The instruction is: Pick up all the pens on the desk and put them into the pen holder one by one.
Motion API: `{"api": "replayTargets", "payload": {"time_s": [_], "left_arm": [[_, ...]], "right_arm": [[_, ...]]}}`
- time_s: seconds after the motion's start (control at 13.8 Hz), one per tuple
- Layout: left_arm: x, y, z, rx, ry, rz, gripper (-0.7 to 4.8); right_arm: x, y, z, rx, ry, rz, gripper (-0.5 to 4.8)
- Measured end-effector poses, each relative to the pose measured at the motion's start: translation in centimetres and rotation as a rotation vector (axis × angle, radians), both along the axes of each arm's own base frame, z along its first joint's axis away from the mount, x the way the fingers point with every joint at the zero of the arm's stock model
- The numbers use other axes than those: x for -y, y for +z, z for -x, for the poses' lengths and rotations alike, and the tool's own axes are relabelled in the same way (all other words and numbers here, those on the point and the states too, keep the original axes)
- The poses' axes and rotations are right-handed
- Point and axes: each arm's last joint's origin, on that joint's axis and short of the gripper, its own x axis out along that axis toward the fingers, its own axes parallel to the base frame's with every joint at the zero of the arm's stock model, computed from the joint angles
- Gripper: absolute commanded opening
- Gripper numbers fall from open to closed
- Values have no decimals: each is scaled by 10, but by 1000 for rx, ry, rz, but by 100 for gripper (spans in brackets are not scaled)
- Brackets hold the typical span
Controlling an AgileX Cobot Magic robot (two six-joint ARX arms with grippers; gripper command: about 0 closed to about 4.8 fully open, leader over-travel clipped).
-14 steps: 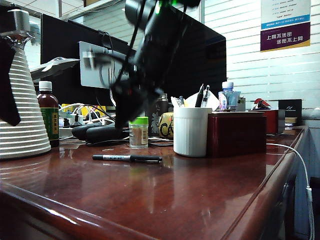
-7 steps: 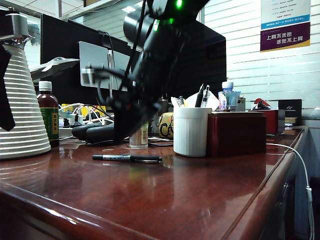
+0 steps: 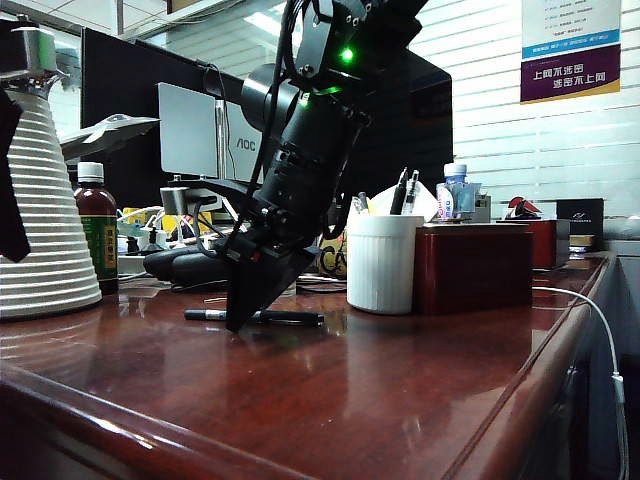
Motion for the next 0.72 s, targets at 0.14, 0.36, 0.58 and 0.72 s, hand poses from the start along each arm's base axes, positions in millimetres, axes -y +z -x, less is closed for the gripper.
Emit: {"api": "replayTargets", "payload": {"time_s": [0.14, 0.36, 0.58, 0.72], "left_arm": [[-1, 0, 0, 0, 11, -15, 479], [-1, -1, 1, -6, 12, -18, 479], [-1, -1, 1, -6, 12, -19, 479], [-1, -1, 1, -6, 12, -19, 479]], "right_arm": [[0, -1, -2, -5, -1, -7, 255], [1, -2, -5, -3, -6, -23, 241], [4, -3, -9, -15, -42, -41, 128], [6, -4, -9, -34, -59, -35, -1]]}}
